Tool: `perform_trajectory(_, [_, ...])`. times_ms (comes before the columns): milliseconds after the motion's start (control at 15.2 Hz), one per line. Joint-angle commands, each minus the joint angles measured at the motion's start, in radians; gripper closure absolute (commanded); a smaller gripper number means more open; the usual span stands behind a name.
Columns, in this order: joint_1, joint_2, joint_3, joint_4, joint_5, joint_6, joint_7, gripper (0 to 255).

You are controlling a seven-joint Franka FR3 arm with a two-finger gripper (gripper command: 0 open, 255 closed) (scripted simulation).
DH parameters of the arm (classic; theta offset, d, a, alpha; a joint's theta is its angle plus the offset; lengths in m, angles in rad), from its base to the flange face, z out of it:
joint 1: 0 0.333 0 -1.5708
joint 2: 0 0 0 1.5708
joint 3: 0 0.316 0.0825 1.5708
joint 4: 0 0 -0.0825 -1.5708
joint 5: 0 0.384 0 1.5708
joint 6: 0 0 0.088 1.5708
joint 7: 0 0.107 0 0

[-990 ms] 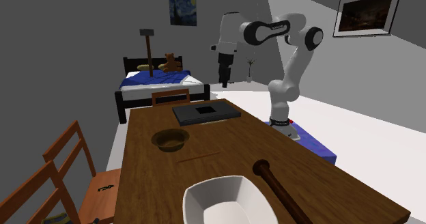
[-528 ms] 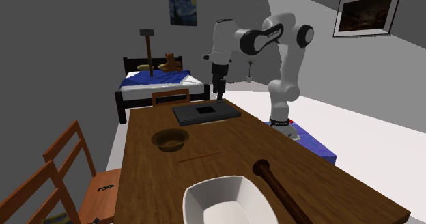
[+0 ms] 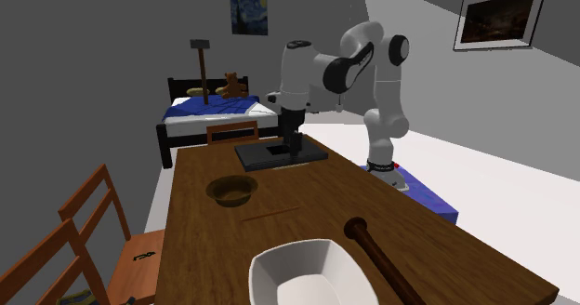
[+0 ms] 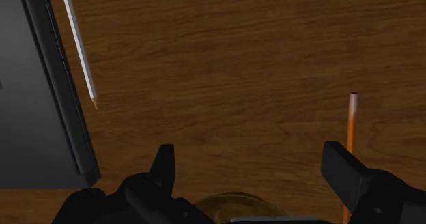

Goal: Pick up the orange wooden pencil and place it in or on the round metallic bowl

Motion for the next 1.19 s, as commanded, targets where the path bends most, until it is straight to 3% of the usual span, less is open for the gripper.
perform_trajectory(0, [0.029, 0.091, 0.018, 0.072, -0.052, -0.014, 0.046, 0])
perform_trajectory(660, [0.245, 0.518, 0.005, 0.481, -0.254, -0.134, 0.160, 0])
perform_trajectory(1122, [0.240, 0.544, -0.007, 0.436, -0.270, -0.069, 0.172, 0])
